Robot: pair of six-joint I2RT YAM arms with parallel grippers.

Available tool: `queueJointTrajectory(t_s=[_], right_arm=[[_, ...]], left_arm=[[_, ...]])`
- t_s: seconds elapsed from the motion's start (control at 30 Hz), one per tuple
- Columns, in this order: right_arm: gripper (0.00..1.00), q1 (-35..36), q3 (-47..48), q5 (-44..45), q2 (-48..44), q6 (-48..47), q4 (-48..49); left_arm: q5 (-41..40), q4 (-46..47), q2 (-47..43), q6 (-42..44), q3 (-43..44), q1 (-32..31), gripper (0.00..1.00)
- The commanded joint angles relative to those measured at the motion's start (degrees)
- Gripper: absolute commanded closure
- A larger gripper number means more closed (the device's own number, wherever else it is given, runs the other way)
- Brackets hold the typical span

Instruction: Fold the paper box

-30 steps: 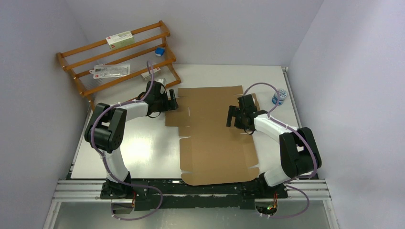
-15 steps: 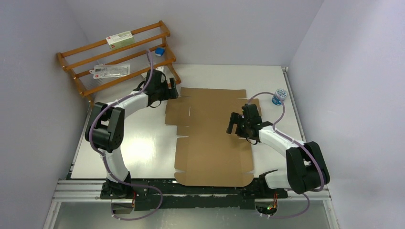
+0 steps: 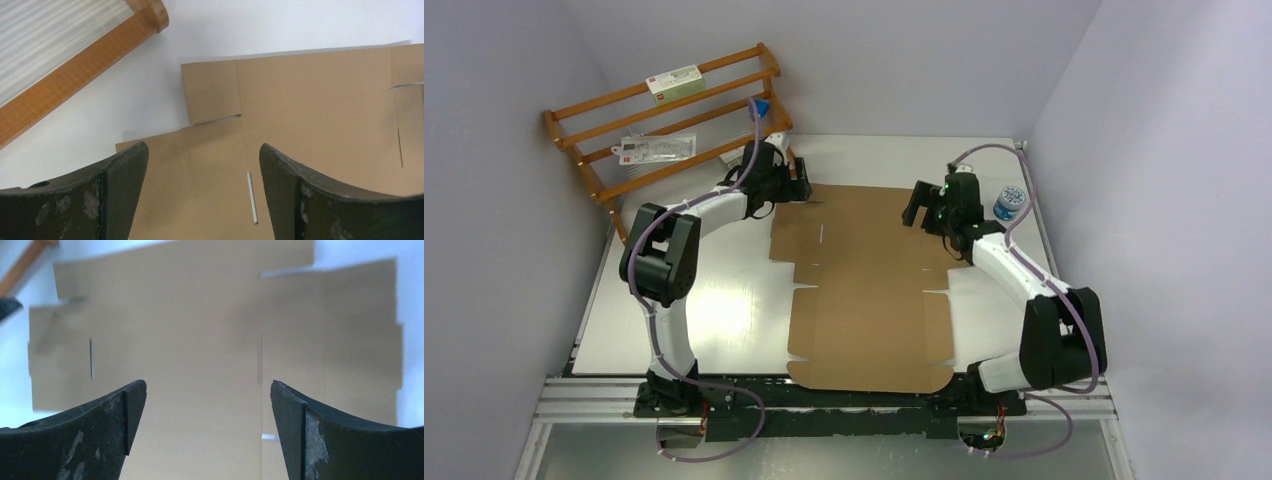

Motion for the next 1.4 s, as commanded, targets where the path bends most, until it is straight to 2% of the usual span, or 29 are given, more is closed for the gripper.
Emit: queueJointTrajectory(t_s=[0.0, 0.27, 0.43, 0.57, 0.7, 1.0, 1.13, 1.37], right_arm=[[0.0, -4.07, 3.06, -1.85, 5.42, 1.11, 8.23], [0.03, -13.16, 8.92, -5.67, 17.69, 3.0, 15.25], [0.08, -16.68, 11.79, -12.19, 25.23, 2.65, 17.91], [0.15, -18.05, 15.19, -17.9, 30.15, 2.8, 19.8], [0.16, -18.32, 18.92, -18.36, 34.45, 2.3, 19.39], [0.24, -18.48, 23.47, -25.88, 42.03, 1.69, 19.43], [0.34, -18.44, 24.55, -29.05, 43.35, 0.37, 19.31], [0.65, -18.76, 23.43, -32.83, 42.39, -4.37, 18.09]], left_arm=[[3.21, 4.66, 2.72, 1.89, 1.71, -0.54, 0.15], [6.19, 1.62, 6.35, 4.75, 7.54, -0.58, 0.16], [6.93, -1.01, 7.97, 6.6, 10.25, -0.62, 0.17], [7.26, -1.61, 9.58, 7.13, 11.89, -0.54, 0.19], [7.85, -3.8, 11.7, 7.19, 13.95, -0.47, 0.2], [9.68, -2.2, 14.01, 3.02, 14.08, 0.59, 0.21], [10.85, -1.01, 15.15, 0.61, 14.5, 1.16, 0.21], [12.84, 0.35, 16.41, -2.51, 14.52, 2.22, 0.22]])
